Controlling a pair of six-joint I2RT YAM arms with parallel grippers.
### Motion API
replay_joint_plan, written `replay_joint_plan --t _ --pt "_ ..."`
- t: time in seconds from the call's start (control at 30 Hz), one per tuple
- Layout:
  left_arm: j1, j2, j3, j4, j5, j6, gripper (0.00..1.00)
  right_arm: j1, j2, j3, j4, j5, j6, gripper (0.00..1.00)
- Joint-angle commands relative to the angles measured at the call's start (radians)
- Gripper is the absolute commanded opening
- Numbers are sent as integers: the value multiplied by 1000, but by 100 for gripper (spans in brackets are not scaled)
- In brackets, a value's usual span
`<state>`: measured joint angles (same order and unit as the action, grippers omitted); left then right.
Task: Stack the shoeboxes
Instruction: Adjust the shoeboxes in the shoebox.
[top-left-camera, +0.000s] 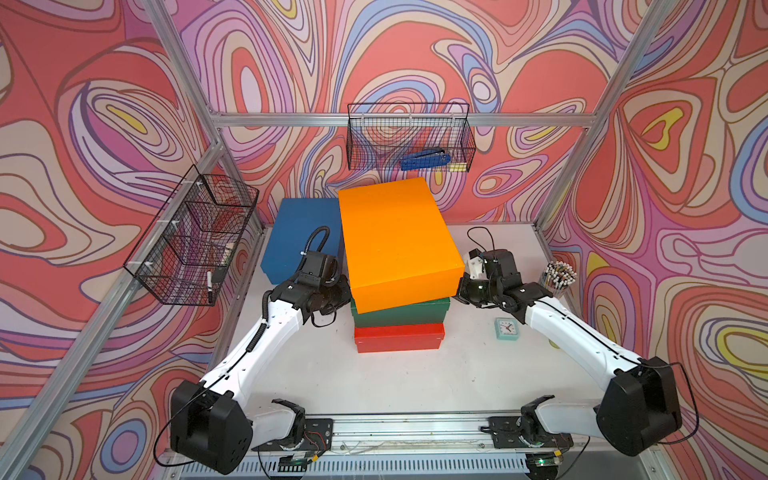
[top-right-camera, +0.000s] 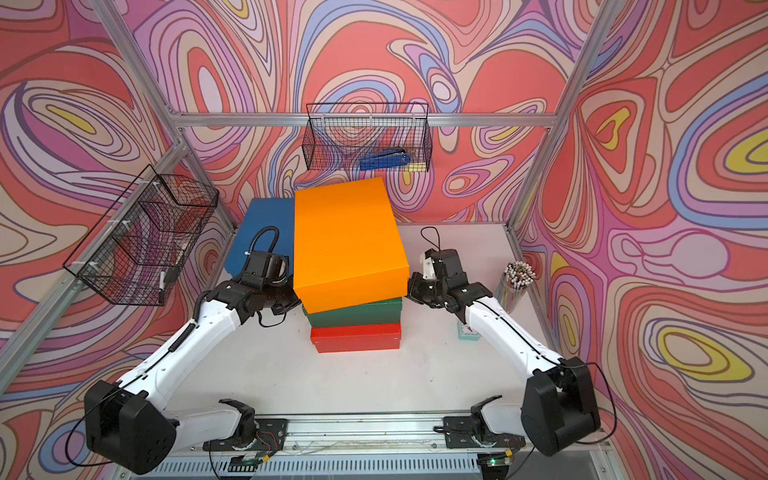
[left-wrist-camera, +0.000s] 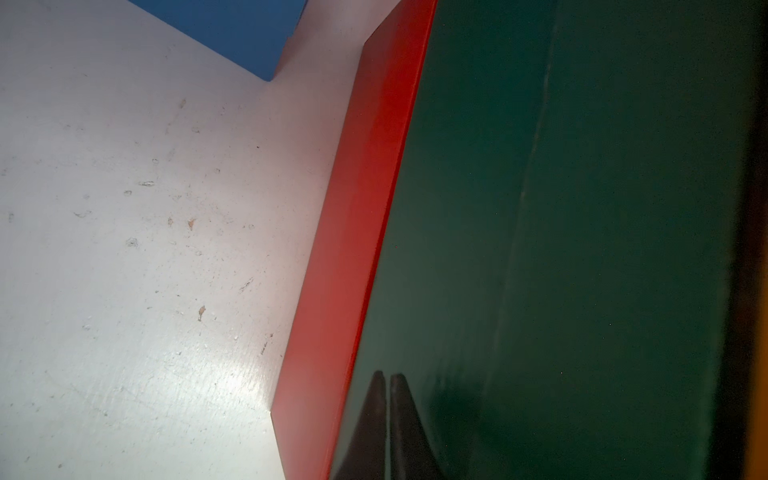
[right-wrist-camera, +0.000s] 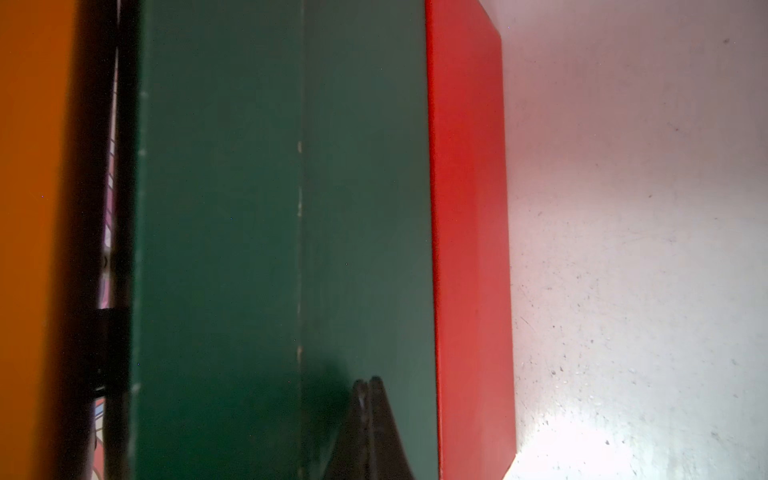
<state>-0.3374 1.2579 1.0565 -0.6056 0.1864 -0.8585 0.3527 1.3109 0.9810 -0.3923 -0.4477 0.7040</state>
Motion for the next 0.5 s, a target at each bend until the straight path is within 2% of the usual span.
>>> replay_joint_plan --t 0.0,0.47 --pt "-48 -20 -7 -29 -8 -30 8 25 -38 -16 2 -18 15 0" --pt "-60 -117 -36 -83 -47 -46 9 64 -53 -84 36 -25 54 0"
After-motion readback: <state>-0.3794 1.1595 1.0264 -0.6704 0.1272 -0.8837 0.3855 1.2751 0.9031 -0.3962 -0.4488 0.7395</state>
